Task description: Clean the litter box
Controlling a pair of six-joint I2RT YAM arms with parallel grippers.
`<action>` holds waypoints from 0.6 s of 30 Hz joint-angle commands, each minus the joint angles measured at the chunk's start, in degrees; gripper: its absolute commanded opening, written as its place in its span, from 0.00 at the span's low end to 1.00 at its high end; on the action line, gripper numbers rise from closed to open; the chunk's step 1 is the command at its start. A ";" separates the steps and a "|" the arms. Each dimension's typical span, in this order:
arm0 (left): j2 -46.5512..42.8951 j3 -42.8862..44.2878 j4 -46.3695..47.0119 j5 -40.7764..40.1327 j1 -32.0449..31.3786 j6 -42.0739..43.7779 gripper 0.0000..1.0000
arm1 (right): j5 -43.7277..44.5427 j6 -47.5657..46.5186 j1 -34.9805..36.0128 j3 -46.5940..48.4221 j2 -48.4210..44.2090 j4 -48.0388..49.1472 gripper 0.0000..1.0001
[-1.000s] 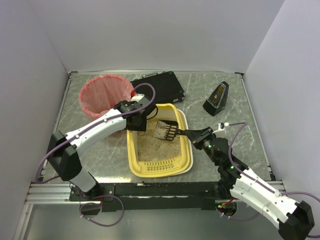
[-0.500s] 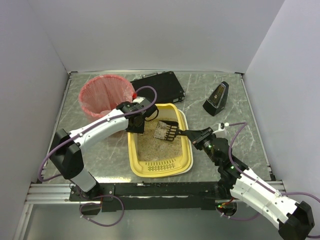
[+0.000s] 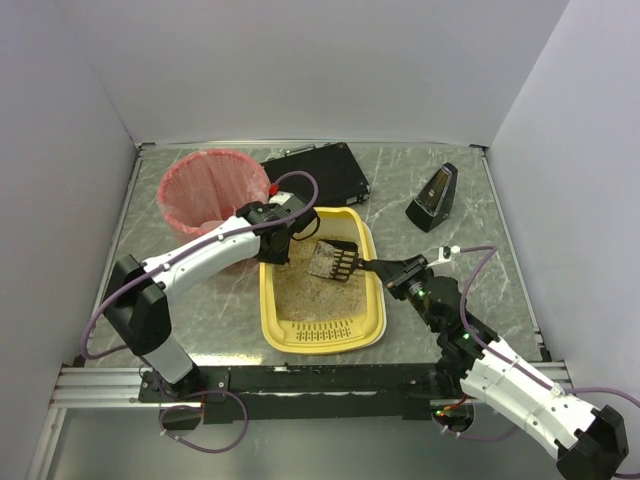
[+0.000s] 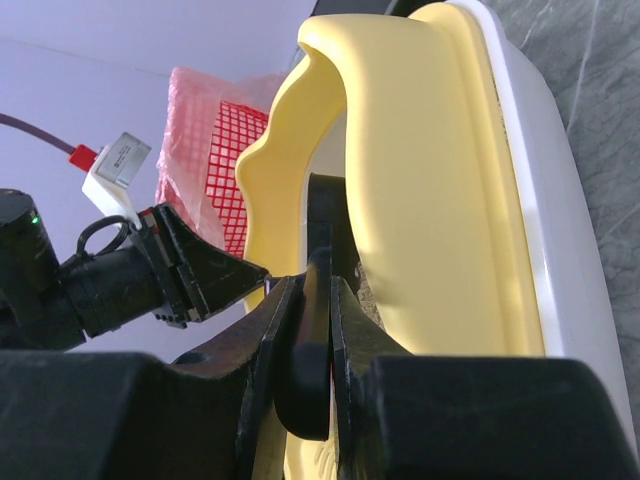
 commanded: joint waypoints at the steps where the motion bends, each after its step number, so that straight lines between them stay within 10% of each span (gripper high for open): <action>1: 0.81 3.20 3.85 2.28 -1.24 1.89 0.29 | 1.37 0.54 -0.58 0.05 -1.11 1.97 0.00; 18: -3.84 2.85 3.85 0.52 -1.68 -1.71 0.54 | -1.44 0.10 -2.07 -2.32 -6.53 4.10 0.00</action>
